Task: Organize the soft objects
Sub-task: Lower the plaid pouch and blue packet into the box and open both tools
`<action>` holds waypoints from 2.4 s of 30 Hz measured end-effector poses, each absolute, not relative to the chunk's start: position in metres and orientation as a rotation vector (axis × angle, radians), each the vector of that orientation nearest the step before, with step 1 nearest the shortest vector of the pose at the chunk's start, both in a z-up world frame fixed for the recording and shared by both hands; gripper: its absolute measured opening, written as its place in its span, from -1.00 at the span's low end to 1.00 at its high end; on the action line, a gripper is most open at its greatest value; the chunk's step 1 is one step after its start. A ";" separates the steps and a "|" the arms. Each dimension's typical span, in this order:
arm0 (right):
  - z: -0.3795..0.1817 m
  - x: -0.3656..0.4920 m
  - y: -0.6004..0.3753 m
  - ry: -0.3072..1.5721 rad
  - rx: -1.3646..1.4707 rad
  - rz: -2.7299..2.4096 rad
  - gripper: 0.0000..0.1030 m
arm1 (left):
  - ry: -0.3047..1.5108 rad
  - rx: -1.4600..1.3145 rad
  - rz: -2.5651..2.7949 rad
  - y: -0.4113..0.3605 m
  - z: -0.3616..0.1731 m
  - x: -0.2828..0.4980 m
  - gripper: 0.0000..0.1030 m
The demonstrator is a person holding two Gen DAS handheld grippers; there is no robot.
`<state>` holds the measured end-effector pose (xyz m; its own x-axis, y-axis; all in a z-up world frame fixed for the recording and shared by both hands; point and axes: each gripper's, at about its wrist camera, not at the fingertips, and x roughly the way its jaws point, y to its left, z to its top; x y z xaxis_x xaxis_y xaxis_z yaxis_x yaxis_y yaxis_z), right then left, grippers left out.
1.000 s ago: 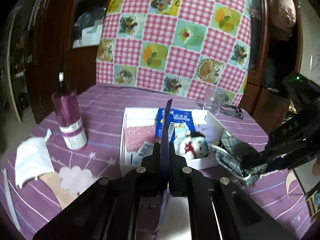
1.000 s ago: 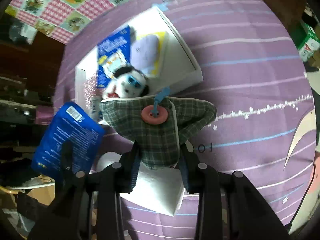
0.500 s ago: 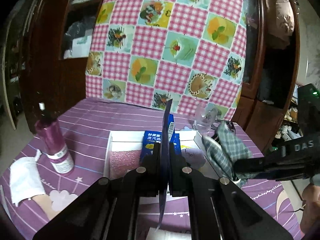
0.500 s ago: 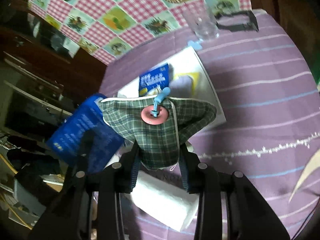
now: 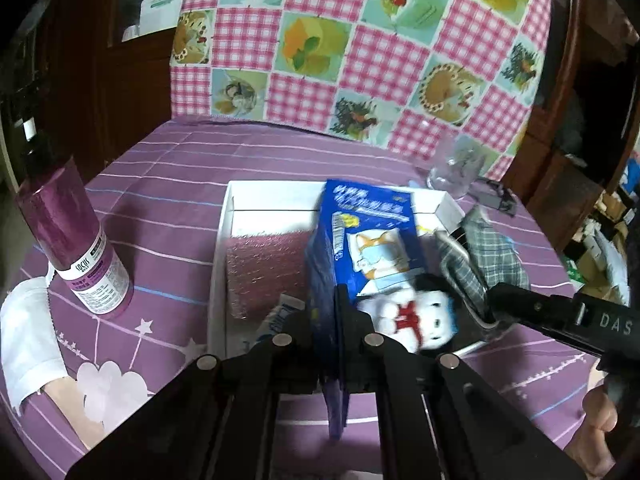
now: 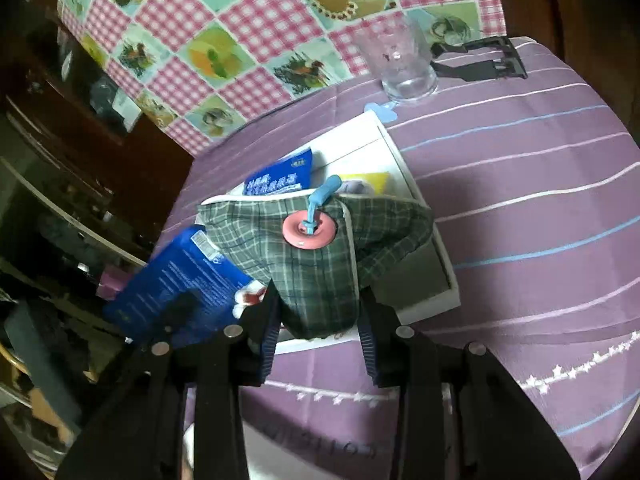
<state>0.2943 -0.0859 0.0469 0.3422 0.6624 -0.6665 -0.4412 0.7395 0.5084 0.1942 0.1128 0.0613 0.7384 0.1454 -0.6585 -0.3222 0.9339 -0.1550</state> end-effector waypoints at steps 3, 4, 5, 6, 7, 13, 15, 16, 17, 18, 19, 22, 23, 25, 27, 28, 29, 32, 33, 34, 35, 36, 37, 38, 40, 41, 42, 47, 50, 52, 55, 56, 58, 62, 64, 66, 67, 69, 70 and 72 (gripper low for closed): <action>0.045 0.295 -0.077 0.985 0.216 0.694 -0.28 | 0.712 -0.247 0.273 0.115 0.057 0.196 -0.88; 0.043 0.295 -0.075 0.983 0.211 0.683 -0.28 | 0.719 -0.225 0.291 0.116 0.054 0.196 -0.87; 0.040 0.297 -0.072 0.990 0.207 0.674 -0.28 | 0.728 -0.205 0.308 0.116 0.052 0.198 -0.85; 0.037 0.299 -0.070 1.014 0.202 0.670 -0.28 | 0.741 -0.178 0.320 0.115 0.050 0.200 -0.83; 0.034 0.304 -0.070 1.035 0.217 0.672 -0.27 | 0.742 -0.159 0.325 0.114 0.048 0.201 -0.81; 0.031 0.308 -0.089 1.045 0.353 0.745 -0.12 | 0.703 0.009 0.375 0.100 0.040 0.200 -0.56; 0.037 0.303 -0.090 1.039 0.342 0.752 0.09 | 0.714 0.062 0.383 0.095 0.038 0.202 -0.25; 0.040 0.302 -0.091 1.035 0.350 0.757 0.24 | 0.713 0.071 0.382 0.093 0.038 0.202 -0.22; 0.043 0.301 -0.094 1.025 0.369 0.760 0.32 | 0.707 0.076 0.375 0.091 0.038 0.201 -0.21; 0.047 0.300 -0.098 1.009 0.393 0.759 0.32 | 0.696 0.078 0.365 0.090 0.040 0.199 -0.19; 0.049 0.299 -0.101 0.997 0.407 0.758 0.33 | 0.682 0.074 0.359 0.090 0.042 0.198 -0.15; 0.059 0.298 -0.109 0.965 0.418 0.742 0.34 | 0.639 0.022 0.337 0.094 0.052 0.191 0.08; 0.063 0.296 -0.111 0.952 0.407 0.732 0.34 | 0.622 0.004 0.328 0.095 0.055 0.189 0.09; 0.068 0.295 -0.112 0.938 0.377 0.713 0.34 | 0.595 -0.024 0.321 0.098 0.062 0.184 0.09; 0.073 0.293 -0.111 0.921 0.351 0.703 0.34 | 0.572 -0.045 0.316 0.100 0.070 0.180 0.10; 0.075 0.292 -0.111 0.917 0.342 0.703 0.34 | 0.560 -0.051 0.311 0.100 0.073 0.178 0.10; 0.076 0.292 -0.111 0.916 0.337 0.704 0.34 | 0.550 -0.054 0.305 0.100 0.077 0.176 0.11; 0.077 0.291 -0.110 0.917 0.324 0.711 0.34 | 0.521 -0.050 0.289 0.097 0.086 0.171 0.30; 0.077 0.291 -0.109 0.920 0.321 0.710 0.34 | 0.512 -0.050 0.286 0.097 0.090 0.169 0.40; 0.077 0.291 -0.109 0.923 0.318 0.707 0.34 | 0.504 -0.051 0.284 0.097 0.092 0.167 0.43; 0.076 0.291 -0.109 0.926 0.316 0.703 0.34 | 0.495 -0.055 0.285 0.099 0.095 0.165 0.47; 0.076 0.291 -0.109 0.929 0.313 0.698 0.34 | 0.491 -0.061 0.289 0.101 0.098 0.164 0.47; 0.076 0.292 -0.109 0.932 0.312 0.694 0.34 | 0.489 -0.068 0.294 0.103 0.100 0.162 0.47; 0.076 0.292 -0.110 0.933 0.313 0.692 0.34 | 0.488 -0.078 0.301 0.107 0.102 0.160 0.47; 0.076 0.292 -0.111 0.933 0.315 0.688 0.34 | 0.491 -0.092 0.308 0.113 0.102 0.159 0.47; 0.076 0.292 -0.111 0.933 0.315 0.688 0.34 | 0.495 -0.101 0.314 0.117 0.102 0.158 0.47; 0.076 0.292 -0.111 0.932 0.314 0.688 0.34 | 0.501 -0.110 0.319 0.121 0.102 0.158 0.43; 0.075 0.292 -0.111 0.940 0.313 0.681 0.34 | 0.568 -0.144 0.263 0.127 0.108 0.157 -0.51; 0.074 0.293 -0.111 0.948 0.307 0.671 0.34 | 0.660 -0.195 0.187 0.127 0.107 0.160 -0.78; 0.074 0.293 -0.112 0.954 0.303 0.662 0.34 | 0.803 -0.194 0.134 0.123 0.097 0.169 -0.79; 0.074 0.294 -0.113 0.958 0.306 0.659 0.34 | 0.907 -0.142 0.131 0.116 0.076 0.180 -0.84; 0.074 0.294 -0.114 0.963 0.307 0.657 0.34 | 0.933 -0.132 0.140 0.114 0.068 0.183 -0.84; 0.074 0.294 -0.114 0.966 0.309 0.654 0.34 | 0.951 -0.135 0.158 0.115 0.052 0.190 -0.84; 0.073 0.295 -0.114 0.968 0.313 0.645 0.34 | 0.905 -0.222 0.158 0.126 0.038 0.198 -0.84; 0.070 0.296 -0.113 0.977 0.311 0.646 0.34 | 0.878 -0.283 0.160 0.137 0.032 0.201 -0.84; 0.068 0.297 -0.111 0.985 0.306 0.643 0.34 | 0.844 -0.328 0.179 0.145 0.025 0.204 -0.87; 0.067 0.297 -0.111 0.987 0.305 0.641 0.34 | 0.827 -0.326 0.193 0.145 0.024 0.205 -0.87; 0.065 0.298 -0.110 0.992 0.302 0.639 0.34 | 0.807 -0.282 0.229 0.139 0.024 0.205 -0.87; 0.065 0.297 -0.110 0.993 0.301 0.638 0.34 | 0.803 -0.265 0.236 0.138 0.025 0.207 -0.87; 0.066 0.297 -0.110 0.992 0.301 0.639 0.34 | 0.794 -0.239 0.243 0.133 0.027 0.207 -0.87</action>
<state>0.2972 -0.1103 0.0656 0.3858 0.6242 -0.6794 -0.3603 0.7798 0.5119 0.2066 0.1334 0.0275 0.6760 0.1250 -0.7262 -0.3034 0.9453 -0.1197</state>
